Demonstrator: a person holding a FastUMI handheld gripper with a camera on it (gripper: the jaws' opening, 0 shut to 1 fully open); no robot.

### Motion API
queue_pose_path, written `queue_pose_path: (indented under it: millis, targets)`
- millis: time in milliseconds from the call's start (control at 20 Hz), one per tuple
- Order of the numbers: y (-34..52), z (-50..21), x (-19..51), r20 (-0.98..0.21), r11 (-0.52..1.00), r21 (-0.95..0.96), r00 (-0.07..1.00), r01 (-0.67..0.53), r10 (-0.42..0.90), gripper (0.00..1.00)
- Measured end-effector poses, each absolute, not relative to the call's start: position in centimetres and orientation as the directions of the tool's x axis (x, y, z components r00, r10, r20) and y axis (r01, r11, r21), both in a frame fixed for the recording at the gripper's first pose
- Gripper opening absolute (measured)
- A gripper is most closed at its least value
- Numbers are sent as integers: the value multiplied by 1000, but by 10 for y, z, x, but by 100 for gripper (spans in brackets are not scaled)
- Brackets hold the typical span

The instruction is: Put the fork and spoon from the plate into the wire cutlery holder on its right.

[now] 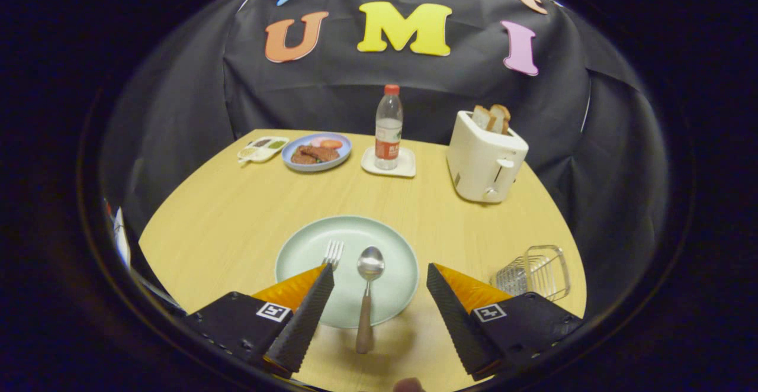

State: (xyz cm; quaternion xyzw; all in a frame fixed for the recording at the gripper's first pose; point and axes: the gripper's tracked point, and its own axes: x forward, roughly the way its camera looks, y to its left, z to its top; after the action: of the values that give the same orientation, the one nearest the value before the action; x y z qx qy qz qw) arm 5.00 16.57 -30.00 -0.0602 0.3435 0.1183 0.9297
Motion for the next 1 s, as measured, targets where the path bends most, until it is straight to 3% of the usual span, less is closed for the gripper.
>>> queue_pose_path:
  millis: [150, 500, 550, 650, 700, 750, 1000]
  targets:
    - [175, -336, 49, -714, 959, -24, 676, -282, 181, 94]
    - [177, -378, 41, -811, 962, -1, 563, -272, 158, 44]
    - [175, -380, 42, -819, 965, 1, 554, -264, 152, 28]
    - [173, -380, 42, -827, 968, 12, 543, -250, 150, 11]
    - [173, -377, 42, -831, 970, 15, 537, -243, 147, 11]
    - [173, -377, 43, -835, 971, 31, 528, -235, 155, 3]
    - [167, -352, 36, -844, 975, 110, 499, -192, 194, 0]
